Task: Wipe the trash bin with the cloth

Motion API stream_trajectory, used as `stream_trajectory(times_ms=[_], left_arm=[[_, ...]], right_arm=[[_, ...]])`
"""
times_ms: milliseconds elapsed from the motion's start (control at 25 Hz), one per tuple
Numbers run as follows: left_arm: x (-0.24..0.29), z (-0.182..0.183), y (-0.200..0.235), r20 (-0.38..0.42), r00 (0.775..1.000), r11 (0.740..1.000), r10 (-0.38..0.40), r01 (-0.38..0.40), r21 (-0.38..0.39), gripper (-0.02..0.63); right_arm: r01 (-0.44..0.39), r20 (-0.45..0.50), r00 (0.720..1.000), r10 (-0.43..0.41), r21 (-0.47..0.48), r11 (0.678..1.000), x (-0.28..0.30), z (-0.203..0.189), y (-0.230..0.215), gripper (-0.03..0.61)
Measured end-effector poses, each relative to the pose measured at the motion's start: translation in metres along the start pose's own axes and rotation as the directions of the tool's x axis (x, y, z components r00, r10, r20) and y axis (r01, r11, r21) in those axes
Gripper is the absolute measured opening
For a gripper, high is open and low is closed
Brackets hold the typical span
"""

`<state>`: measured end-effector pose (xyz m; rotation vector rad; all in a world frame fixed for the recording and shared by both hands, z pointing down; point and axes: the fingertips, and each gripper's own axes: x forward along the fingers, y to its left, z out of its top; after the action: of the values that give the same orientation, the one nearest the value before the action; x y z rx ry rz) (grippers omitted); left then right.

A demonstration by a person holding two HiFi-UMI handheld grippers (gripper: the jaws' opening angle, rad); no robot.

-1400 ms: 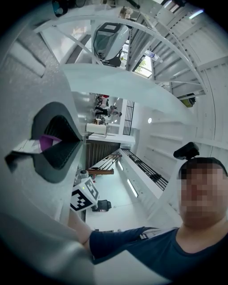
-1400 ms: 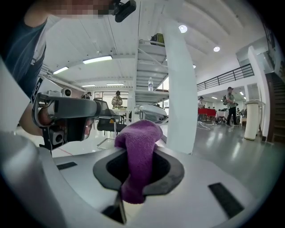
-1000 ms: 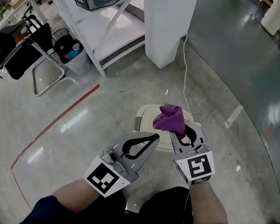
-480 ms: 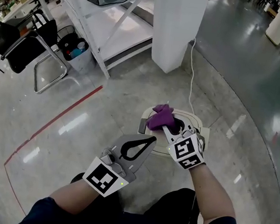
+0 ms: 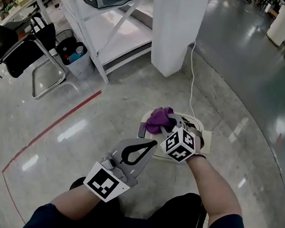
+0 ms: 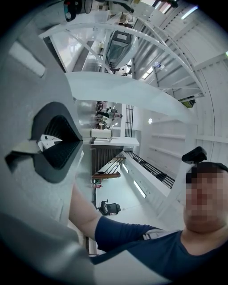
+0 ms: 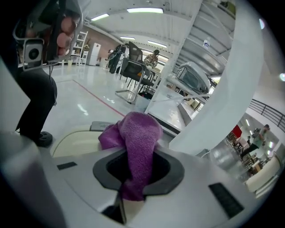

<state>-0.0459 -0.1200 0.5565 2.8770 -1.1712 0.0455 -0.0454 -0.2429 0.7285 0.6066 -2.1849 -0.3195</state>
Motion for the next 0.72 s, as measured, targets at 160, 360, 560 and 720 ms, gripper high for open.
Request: stream_trajectory(times_ms=[160,360,560,720], left_arm=[[0.006,-0.004,-0.007,-0.004,1.000,1.000,-0.024,0.024,-0.002,-0.002],[0.017,-0.008,-0.015,-0.002,0.998,0.998,-0.064,0.064,0.000,-0.002],[0.027,-0.012,-0.024,-0.004,0.994,0.994,-0.112,0.112,0.002,-0.002],[0.031,-0.012,-0.030,0.001,0.991,0.991,-0.136,0.136,0.001,-0.002]], right_arm=[[0.048,-0.023,0.999,-0.048,0.025,0.999,-0.009,-0.022,-0.016,0.078],[0.116,-0.067,0.992,-0.111,0.071,0.991,-0.027,-0.058,-0.038,0.078],[0.185,-0.112,0.979,-0.172,0.124,0.975,-0.051,-0.094,-0.054,0.078],[0.223,-0.152,0.968,-0.198,0.172,0.960,-0.070,-0.121,-0.059,0.078]])
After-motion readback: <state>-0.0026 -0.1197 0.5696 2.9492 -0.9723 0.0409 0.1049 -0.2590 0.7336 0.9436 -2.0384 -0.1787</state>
